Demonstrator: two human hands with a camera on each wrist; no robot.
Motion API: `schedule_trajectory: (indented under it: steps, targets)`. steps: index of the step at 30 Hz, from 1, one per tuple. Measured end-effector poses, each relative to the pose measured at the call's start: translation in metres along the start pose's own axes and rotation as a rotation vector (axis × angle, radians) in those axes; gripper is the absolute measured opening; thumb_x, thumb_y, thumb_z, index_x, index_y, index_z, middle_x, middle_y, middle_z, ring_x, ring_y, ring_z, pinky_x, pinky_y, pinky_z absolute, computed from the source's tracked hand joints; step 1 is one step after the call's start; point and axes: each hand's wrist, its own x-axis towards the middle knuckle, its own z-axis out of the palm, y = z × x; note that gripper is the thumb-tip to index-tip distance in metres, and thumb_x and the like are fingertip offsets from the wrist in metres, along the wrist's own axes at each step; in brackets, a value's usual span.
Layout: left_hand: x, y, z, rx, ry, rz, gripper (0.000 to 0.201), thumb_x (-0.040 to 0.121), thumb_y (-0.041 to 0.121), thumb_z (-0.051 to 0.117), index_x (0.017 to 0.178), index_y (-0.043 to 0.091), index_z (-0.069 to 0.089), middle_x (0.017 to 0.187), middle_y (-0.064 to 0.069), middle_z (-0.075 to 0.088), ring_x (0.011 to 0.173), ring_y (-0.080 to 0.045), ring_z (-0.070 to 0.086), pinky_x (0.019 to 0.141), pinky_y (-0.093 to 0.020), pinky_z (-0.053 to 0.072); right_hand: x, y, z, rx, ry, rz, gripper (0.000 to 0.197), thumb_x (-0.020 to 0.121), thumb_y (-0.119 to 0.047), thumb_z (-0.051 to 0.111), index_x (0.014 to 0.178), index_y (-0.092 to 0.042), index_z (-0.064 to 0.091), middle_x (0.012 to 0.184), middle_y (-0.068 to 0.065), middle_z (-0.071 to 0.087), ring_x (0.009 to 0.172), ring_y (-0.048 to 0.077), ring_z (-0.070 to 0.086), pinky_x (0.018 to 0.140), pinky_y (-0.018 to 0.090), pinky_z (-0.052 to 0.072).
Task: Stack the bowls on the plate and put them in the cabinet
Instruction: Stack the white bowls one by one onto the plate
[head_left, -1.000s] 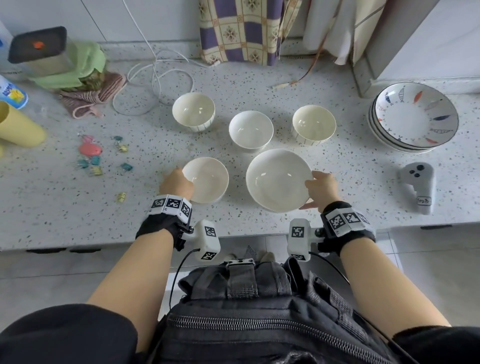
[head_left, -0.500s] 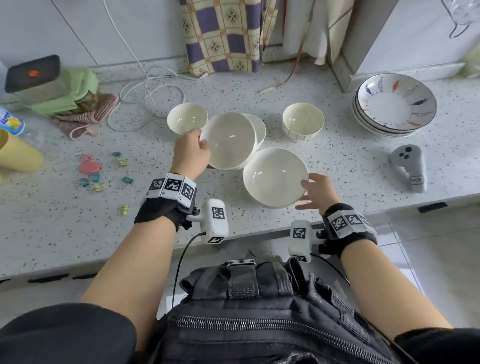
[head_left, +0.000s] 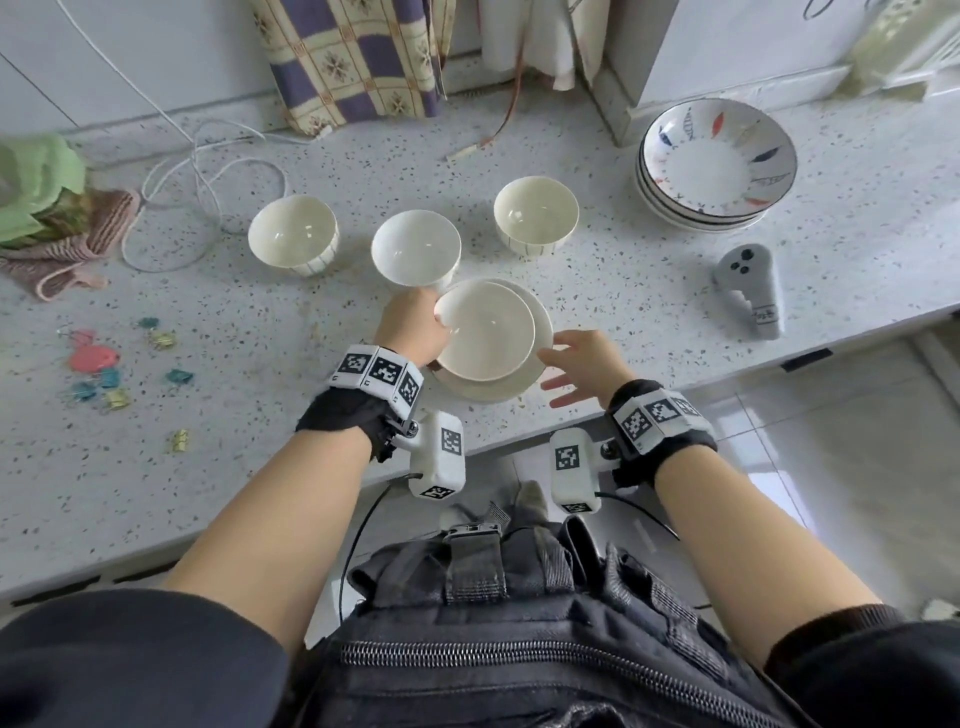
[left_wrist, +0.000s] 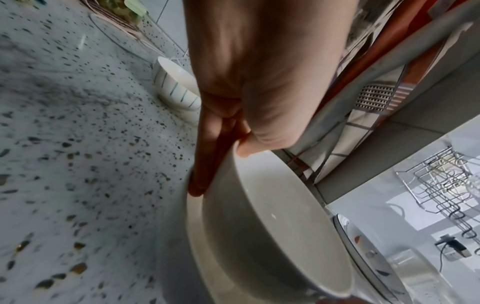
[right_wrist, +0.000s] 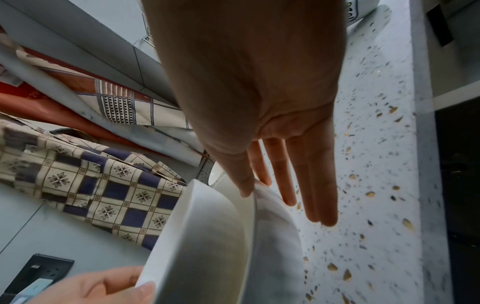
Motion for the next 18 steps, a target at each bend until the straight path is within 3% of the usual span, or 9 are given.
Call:
schedule_trajectory:
  steps: [5,12,18]
  targets:
    - [0.01,0.004,0.016,0.08,-0.059,-0.089,0.029,0.088,0.005,0.052,0.113,-0.008,0.058,0.115,-0.03,0.062,0.11,-0.044,0.056,0.089,-0.045,0.046,0.001,-0.001,-0.006,-0.024,-0.055,-0.001,0.046,0.09,-0.017,0.059,0.133,-0.004,0.051,0.12,0.015,0.061,0.086,0.029,0.067,0.055,0.038,0.059]
    - [0.015,0.005,0.028,0.13,-0.077,-0.127,0.033,0.089,0.003,0.053,0.12,-0.007,0.055,0.122,-0.028,0.059,0.115,-0.042,0.055,0.093,-0.044,0.045,0.004,0.0,-0.011,-0.079,-0.106,-0.031,0.046,0.092,-0.02,0.057,0.134,-0.004,0.049,0.116,0.014,0.062,0.085,0.025,0.066,0.051,0.031,0.06]
    - [0.018,0.006,0.031,0.168,-0.077,-0.164,0.031,0.089,0.003,0.053,0.118,-0.008,0.054,0.121,-0.028,0.06,0.113,-0.041,0.057,0.092,-0.043,0.046,0.005,-0.003,-0.014,-0.124,-0.135,-0.042,0.043,0.09,-0.02,0.059,0.129,-0.005,0.053,0.11,0.011,0.063,0.086,0.025,0.067,0.055,0.033,0.06]
